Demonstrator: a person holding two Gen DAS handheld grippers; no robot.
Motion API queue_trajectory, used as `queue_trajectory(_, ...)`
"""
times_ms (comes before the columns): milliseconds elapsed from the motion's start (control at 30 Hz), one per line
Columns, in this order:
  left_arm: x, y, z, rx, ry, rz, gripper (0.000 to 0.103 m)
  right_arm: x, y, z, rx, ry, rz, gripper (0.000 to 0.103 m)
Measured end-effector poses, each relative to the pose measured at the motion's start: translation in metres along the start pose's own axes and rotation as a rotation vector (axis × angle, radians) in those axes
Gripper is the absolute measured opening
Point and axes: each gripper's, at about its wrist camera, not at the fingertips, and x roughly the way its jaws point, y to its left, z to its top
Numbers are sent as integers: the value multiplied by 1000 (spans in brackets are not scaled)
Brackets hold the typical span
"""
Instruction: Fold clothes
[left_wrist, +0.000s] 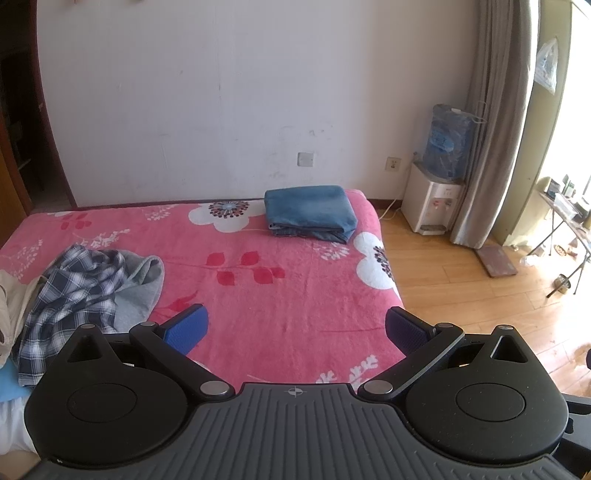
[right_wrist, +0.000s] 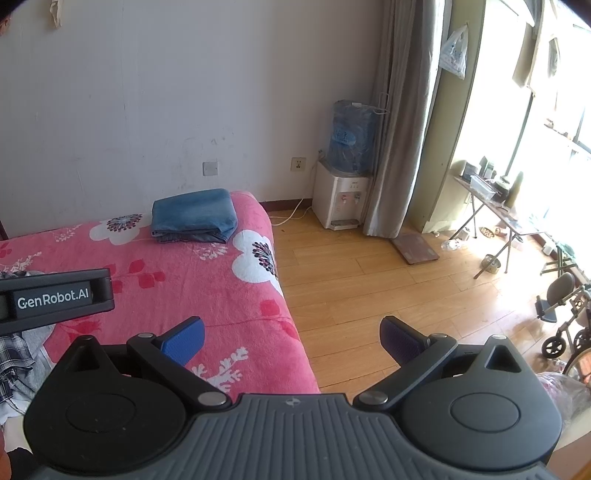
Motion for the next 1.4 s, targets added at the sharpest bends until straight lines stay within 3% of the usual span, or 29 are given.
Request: queue_trajectory(1400, -2, -2, 1, 4, -20, 6, 103, -4, -3, 0, 5, 2, -14, 103)
